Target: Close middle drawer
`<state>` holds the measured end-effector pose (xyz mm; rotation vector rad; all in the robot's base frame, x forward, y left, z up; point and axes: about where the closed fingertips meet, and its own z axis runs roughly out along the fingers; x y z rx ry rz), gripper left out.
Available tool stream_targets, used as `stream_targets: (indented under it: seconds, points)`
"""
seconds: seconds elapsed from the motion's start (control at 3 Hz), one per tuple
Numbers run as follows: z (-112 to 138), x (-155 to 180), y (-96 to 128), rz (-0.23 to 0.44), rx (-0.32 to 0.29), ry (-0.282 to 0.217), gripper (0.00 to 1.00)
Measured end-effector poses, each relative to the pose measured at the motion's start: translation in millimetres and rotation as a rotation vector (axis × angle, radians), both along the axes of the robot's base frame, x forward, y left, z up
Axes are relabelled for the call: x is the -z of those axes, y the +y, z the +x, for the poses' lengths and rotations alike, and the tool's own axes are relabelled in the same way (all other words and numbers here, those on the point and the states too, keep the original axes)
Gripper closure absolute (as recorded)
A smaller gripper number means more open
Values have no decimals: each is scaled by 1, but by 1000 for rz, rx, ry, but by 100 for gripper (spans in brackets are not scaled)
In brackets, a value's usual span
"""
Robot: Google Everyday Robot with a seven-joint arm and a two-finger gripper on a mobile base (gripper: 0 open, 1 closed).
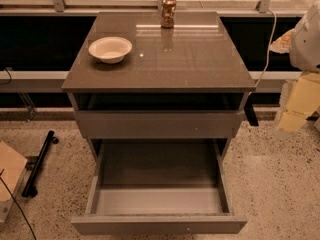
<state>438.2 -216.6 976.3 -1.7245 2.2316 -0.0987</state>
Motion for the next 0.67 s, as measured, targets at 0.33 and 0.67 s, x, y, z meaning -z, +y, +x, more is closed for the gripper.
stream_targets:
  seconds: [0.33,0.67]
  points:
    - [0,0,0,0,0,0,0]
    - [0,-2,1,0,0,-10,15]
